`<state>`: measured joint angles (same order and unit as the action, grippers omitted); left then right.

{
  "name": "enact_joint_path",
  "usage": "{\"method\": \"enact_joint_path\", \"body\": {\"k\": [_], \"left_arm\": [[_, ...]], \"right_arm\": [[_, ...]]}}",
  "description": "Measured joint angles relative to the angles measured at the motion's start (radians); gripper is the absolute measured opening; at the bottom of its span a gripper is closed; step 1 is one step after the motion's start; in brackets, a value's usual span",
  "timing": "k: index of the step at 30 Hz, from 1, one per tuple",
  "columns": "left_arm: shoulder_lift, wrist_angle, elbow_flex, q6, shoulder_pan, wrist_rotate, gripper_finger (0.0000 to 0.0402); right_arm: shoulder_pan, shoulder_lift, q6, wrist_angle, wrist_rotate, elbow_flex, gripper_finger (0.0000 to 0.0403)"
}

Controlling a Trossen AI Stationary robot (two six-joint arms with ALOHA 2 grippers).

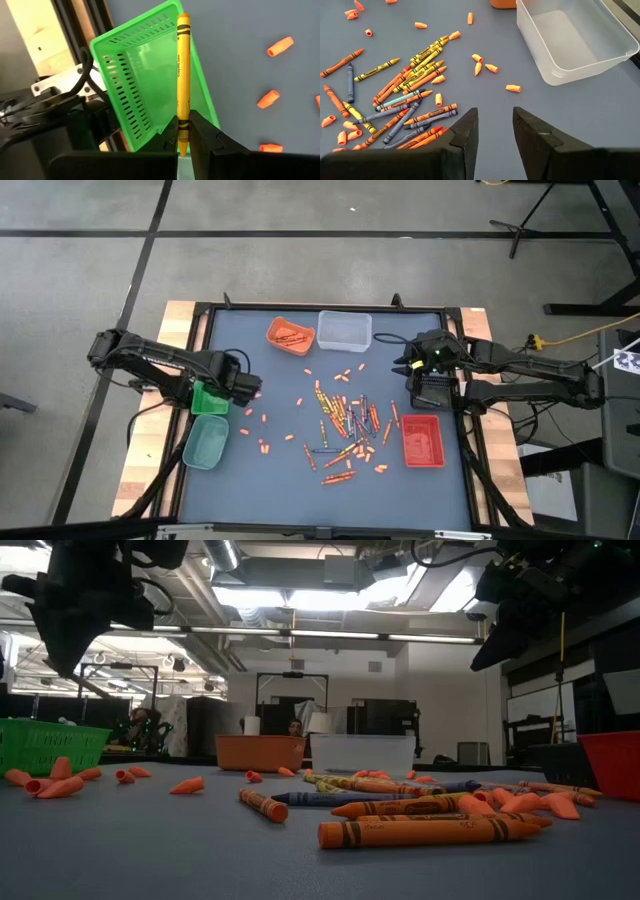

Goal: Sort crayons
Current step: Put the yellow crayon into the green bin

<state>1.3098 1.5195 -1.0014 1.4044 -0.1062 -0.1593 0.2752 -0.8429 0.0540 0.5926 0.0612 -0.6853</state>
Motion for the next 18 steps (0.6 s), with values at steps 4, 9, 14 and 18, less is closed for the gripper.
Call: {"method": "enact_joint_path", "body": {"k": [4,9,14,18], "left_arm": [[0.0,0.027,0.0,0.003,0.0,0.0,0.0023],[0.0,0.037,0.0,0.003,0.001,0.016,0.0065],[0.0,0.01,0.0,0.003,0.001,0.014,0.0088],[0.0,-0.1,0.0,0.002,0.001,-0.028,0.009]], "right_arm": [[0.0,0.0,-0.005,0.0,0.0,0.0,0.012],[0.0,0.0,-0.006,0.0,0.0,0.0,0.012],[0.0,0.0,-0.007,0.0,0.0,0.0,0.012],[0.0,0.0,-0.007,0.0,0.0,0.0,0.012]]}}
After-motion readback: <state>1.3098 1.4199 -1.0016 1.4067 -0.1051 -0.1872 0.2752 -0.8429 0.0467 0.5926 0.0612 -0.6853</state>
